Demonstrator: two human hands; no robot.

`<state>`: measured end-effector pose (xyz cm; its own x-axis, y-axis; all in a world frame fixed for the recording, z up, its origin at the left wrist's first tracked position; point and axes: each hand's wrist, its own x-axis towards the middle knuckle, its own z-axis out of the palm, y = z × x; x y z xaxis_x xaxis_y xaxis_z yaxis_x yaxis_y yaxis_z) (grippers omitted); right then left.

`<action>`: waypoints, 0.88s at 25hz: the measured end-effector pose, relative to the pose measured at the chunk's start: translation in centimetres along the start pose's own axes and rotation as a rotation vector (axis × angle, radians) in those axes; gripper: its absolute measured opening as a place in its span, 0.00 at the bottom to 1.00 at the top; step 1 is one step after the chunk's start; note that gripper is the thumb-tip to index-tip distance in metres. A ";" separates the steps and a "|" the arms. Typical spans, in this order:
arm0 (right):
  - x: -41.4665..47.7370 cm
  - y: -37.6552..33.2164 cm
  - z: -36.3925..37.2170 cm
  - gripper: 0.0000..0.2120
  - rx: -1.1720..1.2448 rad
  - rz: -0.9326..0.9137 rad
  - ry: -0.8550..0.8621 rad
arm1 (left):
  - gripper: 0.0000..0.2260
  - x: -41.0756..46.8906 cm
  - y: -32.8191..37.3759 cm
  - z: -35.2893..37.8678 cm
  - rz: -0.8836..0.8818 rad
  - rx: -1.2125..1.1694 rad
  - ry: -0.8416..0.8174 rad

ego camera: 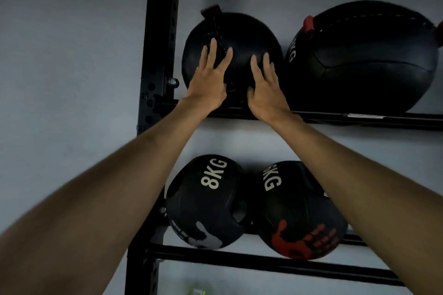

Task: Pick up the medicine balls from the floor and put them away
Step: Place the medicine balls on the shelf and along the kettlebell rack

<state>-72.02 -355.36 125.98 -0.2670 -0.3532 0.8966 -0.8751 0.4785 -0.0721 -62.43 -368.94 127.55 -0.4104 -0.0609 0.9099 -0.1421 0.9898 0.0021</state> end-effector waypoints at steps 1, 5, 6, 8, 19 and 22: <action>-0.4 -0.3 -0.2 0.35 0.015 0.005 0.015 | 0.37 -0.5 0.2 0.1 -0.001 0.004 0.013; -4.4 -0.4 -1.0 0.25 0.026 0.006 0.113 | 0.24 -4.2 3.2 1.0 0.010 -0.015 0.224; -6.0 0.1 -1.3 0.22 0.016 -0.001 0.113 | 0.21 -5.5 4.4 1.4 0.037 -0.018 0.262; -9.9 1.8 -2.1 0.18 0.011 0.014 0.098 | 0.16 -8.8 7.0 2.4 0.086 -0.072 0.232; -47.3 16.8 -13.2 0.10 -0.101 0.520 -0.635 | 0.09 -34.5 32.7 13.0 0.085 -0.247 -0.787; -57.9 19.9 -17.8 0.12 -0.090 0.667 -0.826 | 0.09 -43.2 42.2 15.8 0.176 -0.277 -1.045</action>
<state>-66.77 -311.05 80.40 -0.9021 -0.4171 0.1106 -0.4264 0.8226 -0.3762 -64.89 -326.55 81.81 -0.9853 0.1345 0.1056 0.1468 0.9820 0.1188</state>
